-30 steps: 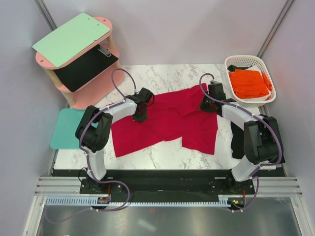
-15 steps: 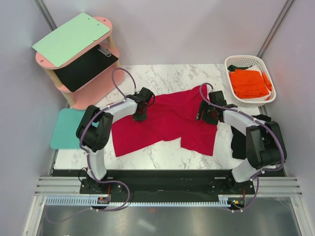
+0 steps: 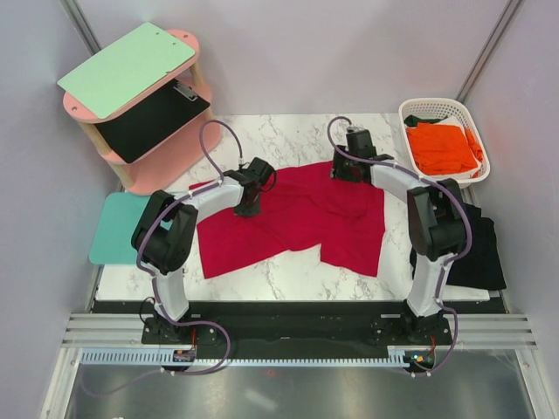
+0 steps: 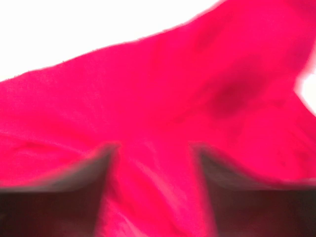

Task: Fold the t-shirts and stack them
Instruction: Fold the flattened tshirt in 1/3 of the way

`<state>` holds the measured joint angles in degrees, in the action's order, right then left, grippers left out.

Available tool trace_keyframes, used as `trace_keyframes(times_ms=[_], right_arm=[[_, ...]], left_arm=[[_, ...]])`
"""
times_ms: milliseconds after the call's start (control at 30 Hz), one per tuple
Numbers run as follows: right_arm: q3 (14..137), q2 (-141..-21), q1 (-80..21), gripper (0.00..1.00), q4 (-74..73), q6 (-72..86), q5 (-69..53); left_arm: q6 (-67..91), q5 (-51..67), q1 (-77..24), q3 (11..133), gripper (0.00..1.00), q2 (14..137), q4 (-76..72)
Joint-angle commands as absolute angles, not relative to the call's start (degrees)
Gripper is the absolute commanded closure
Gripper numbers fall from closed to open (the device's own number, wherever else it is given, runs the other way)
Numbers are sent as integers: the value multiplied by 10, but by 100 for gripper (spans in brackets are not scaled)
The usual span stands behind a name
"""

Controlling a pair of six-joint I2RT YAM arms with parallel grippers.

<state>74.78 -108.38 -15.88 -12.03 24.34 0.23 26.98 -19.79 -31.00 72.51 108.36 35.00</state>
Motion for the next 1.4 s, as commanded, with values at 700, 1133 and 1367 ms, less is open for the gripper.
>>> trace_keyframes(times_ms=[700,1133,1367], right_arm=[[987,-1330,-122,100,-195,234,138],[912,-1211,-103,96,-112,210,73],[797,-1016,-143,68,-105,204,68]], left_arm=[[236,-230,-304,738,92,1060,385],[250,-199,-273,750,98,1140,439],[252,-222,-264,762,98,1153,446]])
